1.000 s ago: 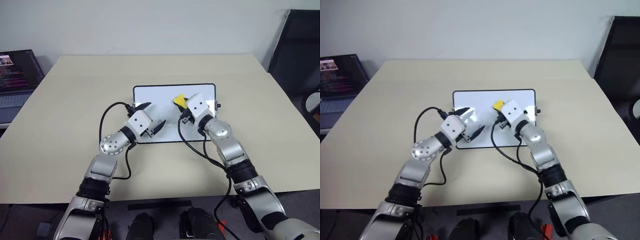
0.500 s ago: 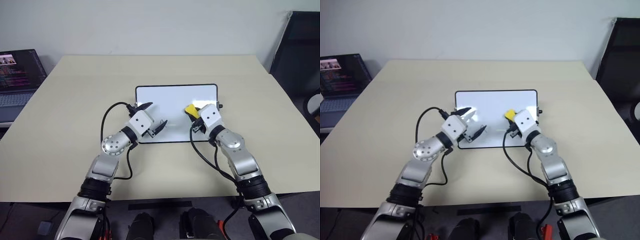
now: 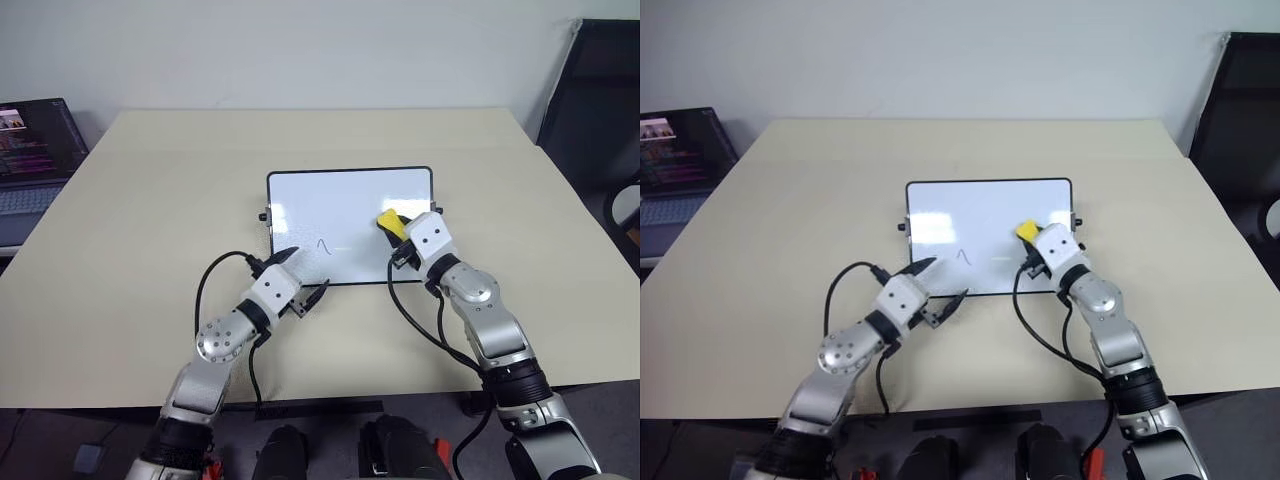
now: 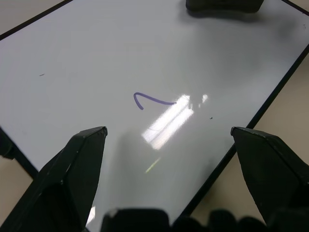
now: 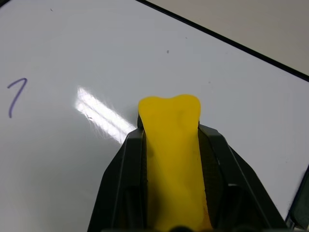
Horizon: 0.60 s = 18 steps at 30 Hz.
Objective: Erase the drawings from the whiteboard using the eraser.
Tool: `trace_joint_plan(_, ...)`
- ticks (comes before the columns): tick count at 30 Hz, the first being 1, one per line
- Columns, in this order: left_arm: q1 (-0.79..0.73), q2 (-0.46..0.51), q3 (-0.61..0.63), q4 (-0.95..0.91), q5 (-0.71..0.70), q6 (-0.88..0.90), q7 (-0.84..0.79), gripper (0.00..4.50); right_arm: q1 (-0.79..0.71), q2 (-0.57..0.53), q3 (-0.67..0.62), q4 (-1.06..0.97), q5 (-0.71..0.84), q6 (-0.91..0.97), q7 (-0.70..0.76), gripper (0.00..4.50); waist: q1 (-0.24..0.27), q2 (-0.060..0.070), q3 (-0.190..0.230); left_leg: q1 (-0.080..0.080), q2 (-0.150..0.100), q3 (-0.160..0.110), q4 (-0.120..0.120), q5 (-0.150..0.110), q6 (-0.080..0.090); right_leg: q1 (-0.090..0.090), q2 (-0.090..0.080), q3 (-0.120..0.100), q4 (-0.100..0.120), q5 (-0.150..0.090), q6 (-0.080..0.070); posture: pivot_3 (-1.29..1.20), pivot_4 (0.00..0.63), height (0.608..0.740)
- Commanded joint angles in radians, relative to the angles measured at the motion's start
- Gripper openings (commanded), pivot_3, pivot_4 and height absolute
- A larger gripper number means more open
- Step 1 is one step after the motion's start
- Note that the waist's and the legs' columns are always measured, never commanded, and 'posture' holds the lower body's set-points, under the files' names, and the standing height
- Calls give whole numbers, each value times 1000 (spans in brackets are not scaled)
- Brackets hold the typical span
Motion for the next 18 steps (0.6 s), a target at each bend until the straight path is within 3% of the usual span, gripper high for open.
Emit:
trace_joint_plan(1, 39, 9, 22, -77, 13, 9, 30, 4500, -12, 17, 12, -47, 38, -52, 36, 1097, 0, 0, 0, 0, 0, 0, 0, 0, 0, 0, 0, 0, 0, 0, 0, 0, 150, 740)
trace_joint_plan(18, 69, 34, 57, -112, 15, 30, 51, 4500, -84, 57, 55, 27, 21, -137, 56, 1097, 1, 0, 0, -2, 0, 0, 0, 0, 0, -1, 0, 0, -1, 0, 0, 0, 150, 740)
